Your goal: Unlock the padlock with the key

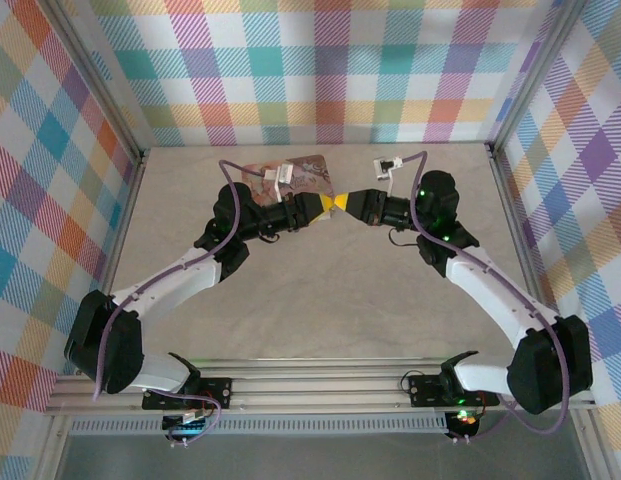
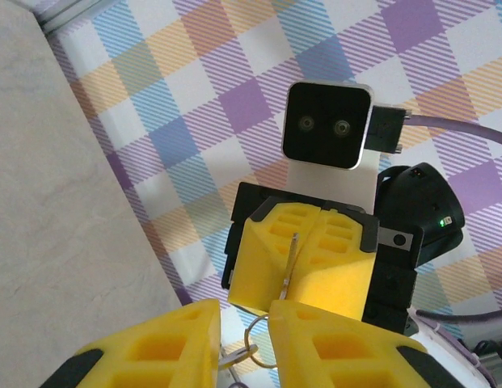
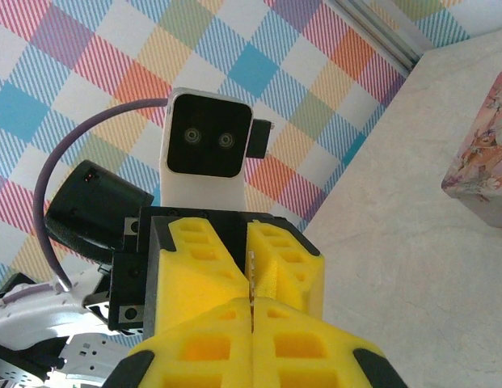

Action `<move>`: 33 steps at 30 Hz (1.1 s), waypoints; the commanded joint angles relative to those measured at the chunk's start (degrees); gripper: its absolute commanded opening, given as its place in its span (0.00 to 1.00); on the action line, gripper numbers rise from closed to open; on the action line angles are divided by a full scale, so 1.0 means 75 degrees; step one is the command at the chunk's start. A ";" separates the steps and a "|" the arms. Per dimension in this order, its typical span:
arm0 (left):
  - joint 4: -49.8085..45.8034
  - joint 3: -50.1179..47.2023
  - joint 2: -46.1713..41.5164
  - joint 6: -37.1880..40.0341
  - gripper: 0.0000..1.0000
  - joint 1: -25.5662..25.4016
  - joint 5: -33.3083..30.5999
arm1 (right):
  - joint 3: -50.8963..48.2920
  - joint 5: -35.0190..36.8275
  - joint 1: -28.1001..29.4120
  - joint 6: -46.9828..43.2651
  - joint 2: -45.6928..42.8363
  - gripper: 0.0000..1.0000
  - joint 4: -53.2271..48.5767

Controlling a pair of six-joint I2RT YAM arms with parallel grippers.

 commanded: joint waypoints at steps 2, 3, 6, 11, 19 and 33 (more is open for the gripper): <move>0.1624 0.0129 0.0325 -0.0504 0.25 -0.0269 0.0395 | 0.0051 -0.0536 0.0211 0.0399 0.0247 0.00 0.0224; 0.1716 0.0191 0.0380 -0.0559 0.25 -0.0293 0.0385 | -0.0013 -0.0517 0.0211 0.0468 0.0219 0.00 0.0284; 0.1903 0.0373 0.0489 -0.0566 0.25 -0.0335 0.0374 | -0.0121 -0.0214 0.0214 0.0502 -0.0033 0.00 0.0259; 0.1413 0.0395 0.0349 -0.0394 0.30 -0.0203 0.0282 | -0.0044 -0.0053 0.0117 0.0286 -0.0248 0.00 -0.0269; 0.1303 -0.0024 -0.0083 -0.0470 0.41 -0.0040 0.0141 | -0.0200 -0.0076 0.0080 0.0704 -0.0235 0.00 0.0215; 0.1671 -0.0447 -0.0325 -0.0548 0.36 -0.0042 -0.0188 | -0.0442 0.0339 0.0080 0.0578 -0.0513 0.00 -0.0046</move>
